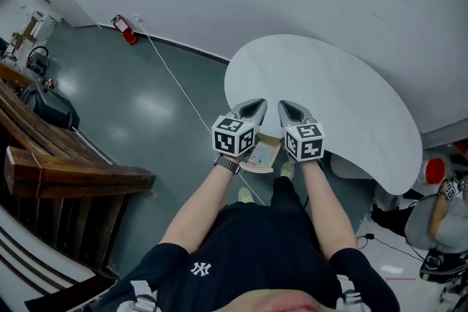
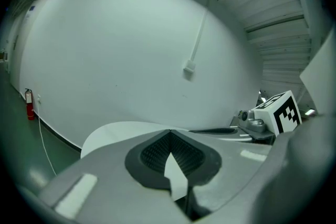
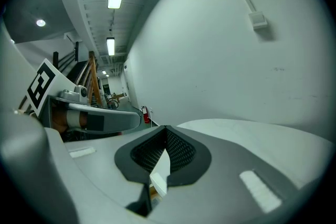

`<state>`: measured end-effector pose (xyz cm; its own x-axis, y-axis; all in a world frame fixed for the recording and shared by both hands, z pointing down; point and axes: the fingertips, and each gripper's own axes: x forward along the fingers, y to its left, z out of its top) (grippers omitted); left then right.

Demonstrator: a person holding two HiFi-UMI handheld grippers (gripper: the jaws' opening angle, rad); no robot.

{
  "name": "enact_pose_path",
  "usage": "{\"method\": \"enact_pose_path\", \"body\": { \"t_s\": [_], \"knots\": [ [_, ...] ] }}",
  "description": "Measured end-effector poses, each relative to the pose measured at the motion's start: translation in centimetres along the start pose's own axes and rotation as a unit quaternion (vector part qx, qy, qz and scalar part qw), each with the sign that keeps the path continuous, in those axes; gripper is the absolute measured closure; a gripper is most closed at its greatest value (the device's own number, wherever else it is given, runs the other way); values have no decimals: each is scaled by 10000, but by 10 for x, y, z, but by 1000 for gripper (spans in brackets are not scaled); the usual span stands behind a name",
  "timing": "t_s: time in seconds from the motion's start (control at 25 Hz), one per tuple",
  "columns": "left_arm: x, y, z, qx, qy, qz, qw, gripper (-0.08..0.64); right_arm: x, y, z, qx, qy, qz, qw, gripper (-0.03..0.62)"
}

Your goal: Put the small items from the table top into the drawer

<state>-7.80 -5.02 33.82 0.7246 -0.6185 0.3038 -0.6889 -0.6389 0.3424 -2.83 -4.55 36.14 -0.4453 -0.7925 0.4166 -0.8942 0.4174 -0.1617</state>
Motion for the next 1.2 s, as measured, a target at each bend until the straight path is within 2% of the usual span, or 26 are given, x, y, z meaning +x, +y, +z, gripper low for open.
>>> {"method": "enact_pose_path", "body": {
  "t_s": [0.6, 1.2],
  "knots": [
    [4, -16, 77, 256, -354, -173, 9989, 560, -11, -11, 92, -118, -764, -81, 9970, 572],
    [4, -8, 81, 276, -377, -182, 9987, 560, -4, -9, 94, -116, -800, -123, 9966, 572]
  ]
}}
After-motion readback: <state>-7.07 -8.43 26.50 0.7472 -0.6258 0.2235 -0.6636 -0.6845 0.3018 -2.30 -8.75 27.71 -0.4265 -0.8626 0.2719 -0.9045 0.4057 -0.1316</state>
